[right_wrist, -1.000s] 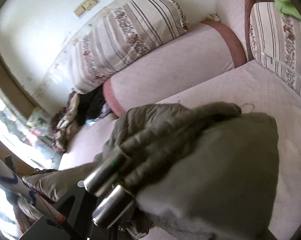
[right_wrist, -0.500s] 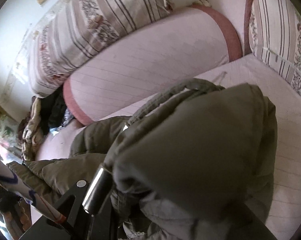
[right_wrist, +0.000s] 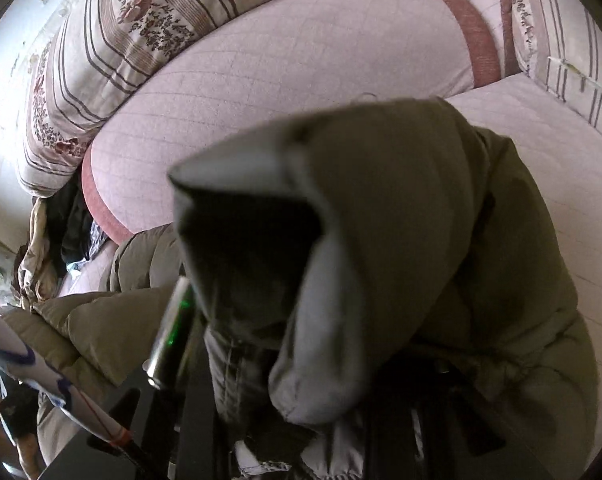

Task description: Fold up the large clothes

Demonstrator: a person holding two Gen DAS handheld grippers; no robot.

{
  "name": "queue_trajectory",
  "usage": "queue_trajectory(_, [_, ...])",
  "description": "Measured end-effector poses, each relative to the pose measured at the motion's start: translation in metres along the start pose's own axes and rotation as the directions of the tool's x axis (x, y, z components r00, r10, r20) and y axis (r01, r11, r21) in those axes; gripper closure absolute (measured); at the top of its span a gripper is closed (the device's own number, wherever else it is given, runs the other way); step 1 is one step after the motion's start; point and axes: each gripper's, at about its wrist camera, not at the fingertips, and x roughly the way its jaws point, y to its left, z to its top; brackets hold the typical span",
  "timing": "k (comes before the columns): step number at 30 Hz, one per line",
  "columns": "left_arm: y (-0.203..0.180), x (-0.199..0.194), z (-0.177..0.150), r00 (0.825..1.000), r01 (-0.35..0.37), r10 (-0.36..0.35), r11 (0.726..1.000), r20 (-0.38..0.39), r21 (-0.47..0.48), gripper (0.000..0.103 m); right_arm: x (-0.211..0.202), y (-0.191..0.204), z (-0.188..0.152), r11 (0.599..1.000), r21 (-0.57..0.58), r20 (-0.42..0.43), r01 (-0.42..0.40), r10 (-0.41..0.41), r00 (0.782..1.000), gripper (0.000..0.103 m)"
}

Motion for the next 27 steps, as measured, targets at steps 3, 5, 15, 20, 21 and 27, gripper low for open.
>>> queue_trajectory(3, [0.000, 0.001, 0.000, 1.000, 0.009, -0.009, 1.000, -0.001, 0.006, 0.074, 0.006, -0.004, -0.001, 1.000, 0.012, 0.008, -0.014, 0.014, 1.000, 0.077])
queue_trajectory(5, [0.001, -0.004, 0.001, 1.000, 0.020, -0.020, 0.999, -0.019, 0.039, 0.073, 0.007, -0.005, -0.002, 1.000, 0.020, -0.003, -0.021, 0.021, 1.000, 0.076])
queue_trajectory(15, [0.080, -0.135, 0.017, 0.921, 0.389, -0.387, 0.920, 0.037, -0.056, 0.038, -0.084, 0.015, 0.021, 0.993, 0.049, 0.076, -0.103, 0.099, 0.992, 0.014])
queue_trajectory(20, [0.099, -0.198, 0.002, 0.894, 0.429, -0.424, 0.903, 0.147, 0.002, 0.027, -0.140, 0.046, 0.019, 0.998, -0.066, 0.175, 0.005, 0.006, 0.985, 0.013])
queue_trajectory(21, [0.103, -0.207, -0.007, 0.887, 0.437, -0.433, 0.900, 0.160, 0.010, 0.025, -0.147, 0.050, 0.014, 0.996, -0.087, 0.182, 0.017, -0.001, 0.983, 0.013])
queue_trajectory(27, [0.117, -0.212, -0.082, 0.921, 0.350, -0.349, 0.936, 0.175, 0.026, 0.022, -0.146, 0.118, -0.025, 0.959, -0.283, 0.151, 0.038, 0.006, 0.988, 0.033])
